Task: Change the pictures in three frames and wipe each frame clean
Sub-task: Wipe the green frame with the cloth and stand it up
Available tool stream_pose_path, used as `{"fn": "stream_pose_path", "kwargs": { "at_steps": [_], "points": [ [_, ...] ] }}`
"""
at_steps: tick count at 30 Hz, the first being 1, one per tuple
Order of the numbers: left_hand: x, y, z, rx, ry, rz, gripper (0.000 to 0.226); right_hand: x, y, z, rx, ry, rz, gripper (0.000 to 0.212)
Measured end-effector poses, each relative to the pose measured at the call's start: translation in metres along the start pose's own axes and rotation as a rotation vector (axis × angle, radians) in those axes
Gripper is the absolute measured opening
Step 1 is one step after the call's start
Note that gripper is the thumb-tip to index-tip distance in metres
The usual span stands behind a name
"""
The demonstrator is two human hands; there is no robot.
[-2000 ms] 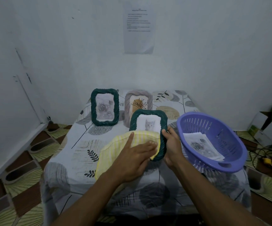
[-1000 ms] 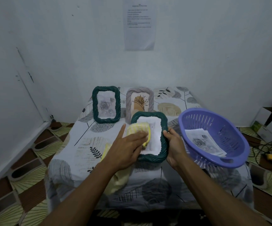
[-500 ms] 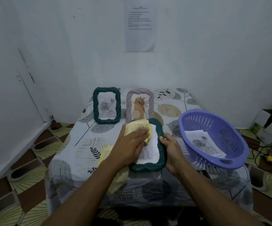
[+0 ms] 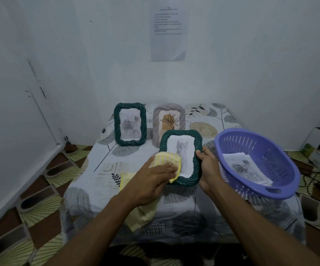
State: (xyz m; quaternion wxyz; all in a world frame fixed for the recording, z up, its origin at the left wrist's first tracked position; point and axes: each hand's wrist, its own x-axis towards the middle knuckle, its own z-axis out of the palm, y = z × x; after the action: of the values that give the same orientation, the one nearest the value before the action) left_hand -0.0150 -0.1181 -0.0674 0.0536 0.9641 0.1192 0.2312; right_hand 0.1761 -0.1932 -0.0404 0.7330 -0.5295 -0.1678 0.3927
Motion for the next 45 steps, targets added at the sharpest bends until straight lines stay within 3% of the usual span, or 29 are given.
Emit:
{"fn": "stream_pose_path", "kwargs": {
  "at_steps": [7, 10, 13, 19, 23, 28, 32, 34, 40, 42, 45],
  "points": [
    [0.022, -0.003, 0.000, 0.072, 0.000, -0.065, 0.045, -0.008, 0.004, 0.001, -0.002, -0.060, 0.032, 0.020],
    [0.027, 0.013, 0.005, 0.022, -0.021, 0.006, 0.041, -0.007, 0.001, -0.003, 0.007, -0.039, 0.034, 0.020],
    [0.013, 0.019, 0.013, 0.080, 0.010, 0.064, 0.041, -0.003, -0.003, -0.012, -0.016, -0.009, 0.024, 0.021],
    [0.005, -0.005, 0.014, 0.224, 0.084, 0.009, 0.045, -0.005, 0.000, -0.016, -0.035, -0.015, 0.019, 0.021],
    [0.004, -0.017, 0.003, 0.157, 0.239, -0.129, 0.040, -0.009, 0.003, -0.018, -0.073, -0.021, 0.020, 0.021],
    [-0.017, -0.067, -0.026, 0.309, 0.001, -0.368, 0.025, -0.009, 0.002, -0.021, -0.081, -0.035, 0.030, 0.022],
    [-0.030, -0.106, -0.062, 0.347, 0.046, -0.543, 0.011, -0.008, 0.001, -0.017, -0.065, -0.046, 0.028, 0.022],
    [-0.031, -0.119, -0.072, 0.362, 0.071, -0.582, 0.017, -0.007, 0.000, -0.014, -0.065, -0.055, 0.030, 0.021],
    [-0.020, -0.087, -0.038, -0.014, -0.033, -0.572, 0.033, -0.008, 0.004, -0.005, -0.092, -0.081, 0.030, 0.020],
    [-0.012, -0.070, -0.030, -0.175, -0.007, -0.593, 0.043, -0.008, 0.002, -0.006, -0.098, -0.085, 0.031, 0.020],
    [0.005, -0.048, -0.023, -0.380, 0.054, -0.634, 0.037, -0.007, -0.002, -0.007, -0.089, -0.084, 0.023, 0.021]
  ]
}}
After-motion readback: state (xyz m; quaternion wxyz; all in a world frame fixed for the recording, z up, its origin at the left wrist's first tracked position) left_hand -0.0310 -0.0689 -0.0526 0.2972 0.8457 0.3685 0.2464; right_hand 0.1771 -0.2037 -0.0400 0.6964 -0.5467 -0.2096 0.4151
